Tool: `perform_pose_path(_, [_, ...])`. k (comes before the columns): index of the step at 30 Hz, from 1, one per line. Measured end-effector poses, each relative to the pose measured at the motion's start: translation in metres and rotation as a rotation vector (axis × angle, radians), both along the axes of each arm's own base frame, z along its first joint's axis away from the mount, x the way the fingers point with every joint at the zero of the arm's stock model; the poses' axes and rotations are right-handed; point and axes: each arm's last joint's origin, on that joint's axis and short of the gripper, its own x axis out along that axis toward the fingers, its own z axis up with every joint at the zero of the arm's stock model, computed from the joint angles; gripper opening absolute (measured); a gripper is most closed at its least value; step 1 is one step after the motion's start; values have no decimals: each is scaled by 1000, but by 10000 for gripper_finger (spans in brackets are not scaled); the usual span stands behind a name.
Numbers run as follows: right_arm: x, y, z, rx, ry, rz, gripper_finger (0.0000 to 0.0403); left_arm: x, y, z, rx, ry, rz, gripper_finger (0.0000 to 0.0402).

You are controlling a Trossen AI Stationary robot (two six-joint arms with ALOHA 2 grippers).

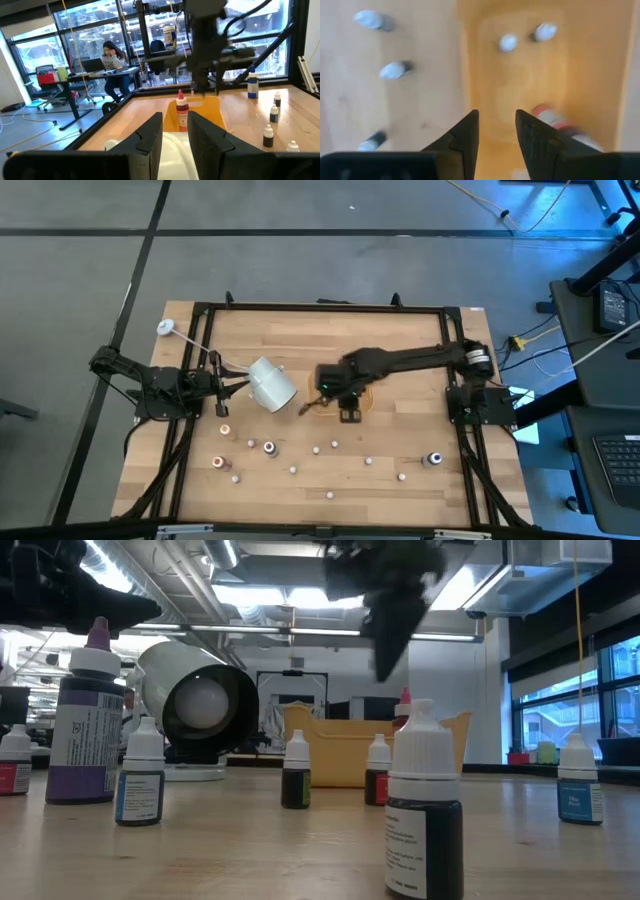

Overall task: Pick & Place food coloring
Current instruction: Put the large blue food coloring bottle into the yellow bin

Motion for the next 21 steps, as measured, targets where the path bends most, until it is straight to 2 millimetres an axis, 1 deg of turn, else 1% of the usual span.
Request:
perform_pose_path(5, [-41,35,10,-6,-32,36,130,0,0,0,1,4,0,88])
perform_pose_path(12, [-100,92,8,35,-95,176,129,0,0,0,2,4,0,88])
perform_pose_path(14, [-113,105,4,48,-106,211,129,0,0,0,2,4,0,88])
perform_pose_path(17, [-127,119,-3,52,-104,274,129,0,0,0,2,4,0,88])
perform_pose_path(21, [-136,137,-11,62,-138,372,129,0,0,0,1,4,0,88])
